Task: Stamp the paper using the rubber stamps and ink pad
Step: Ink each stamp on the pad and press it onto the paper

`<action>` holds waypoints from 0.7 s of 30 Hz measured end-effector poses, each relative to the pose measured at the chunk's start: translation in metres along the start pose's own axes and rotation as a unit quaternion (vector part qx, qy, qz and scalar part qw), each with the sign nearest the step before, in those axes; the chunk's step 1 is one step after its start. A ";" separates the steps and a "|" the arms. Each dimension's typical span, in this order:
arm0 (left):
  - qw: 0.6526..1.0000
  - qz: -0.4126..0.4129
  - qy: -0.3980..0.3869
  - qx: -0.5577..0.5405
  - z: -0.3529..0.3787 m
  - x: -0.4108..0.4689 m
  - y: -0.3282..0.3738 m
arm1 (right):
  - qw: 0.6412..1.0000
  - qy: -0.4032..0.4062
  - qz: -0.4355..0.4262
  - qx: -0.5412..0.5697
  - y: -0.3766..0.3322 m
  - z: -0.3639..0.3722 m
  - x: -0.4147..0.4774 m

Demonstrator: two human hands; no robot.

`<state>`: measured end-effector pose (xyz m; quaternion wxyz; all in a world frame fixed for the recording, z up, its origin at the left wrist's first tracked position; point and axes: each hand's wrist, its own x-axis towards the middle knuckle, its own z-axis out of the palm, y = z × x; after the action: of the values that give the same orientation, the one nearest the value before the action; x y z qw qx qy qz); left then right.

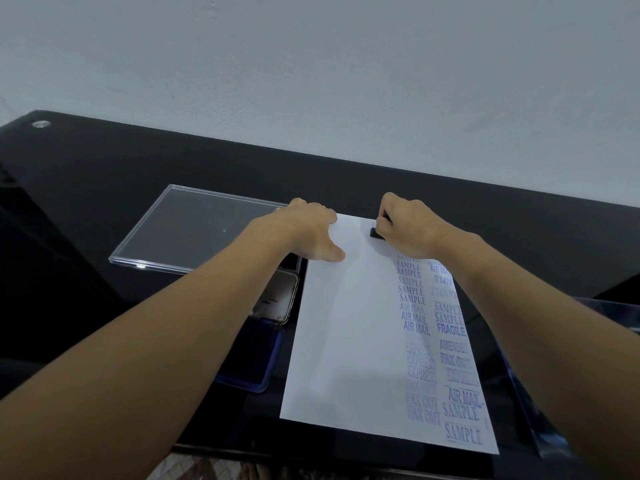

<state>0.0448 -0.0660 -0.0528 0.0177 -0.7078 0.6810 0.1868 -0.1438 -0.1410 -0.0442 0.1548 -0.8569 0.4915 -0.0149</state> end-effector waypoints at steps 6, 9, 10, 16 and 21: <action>1.000 0.002 0.009 -0.004 0.003 0.000 0.000 | 1.000 0.011 -0.001 0.003 0.000 0.001 0.000; 1.000 0.004 0.011 -0.006 0.003 -0.001 0.000 | 1.000 0.015 -0.003 0.001 -0.001 0.002 0.000; 1.000 0.005 0.012 -0.005 0.003 -0.002 0.000 | 1.000 0.018 -0.003 0.004 -0.002 0.003 -0.001; 1.000 0.002 0.008 -0.005 0.001 -0.003 0.002 | 0.999 0.025 0.002 0.023 -0.003 0.004 -0.002; 1.000 0.001 0.006 -0.004 0.002 -0.002 0.002 | 0.999 0.024 0.007 0.029 -0.004 0.003 -0.002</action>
<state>0.0427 -0.0637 -0.0533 0.0102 -0.7084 0.6809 0.1854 -0.1414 -0.1365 -0.0459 0.1678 -0.8480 0.5004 -0.0490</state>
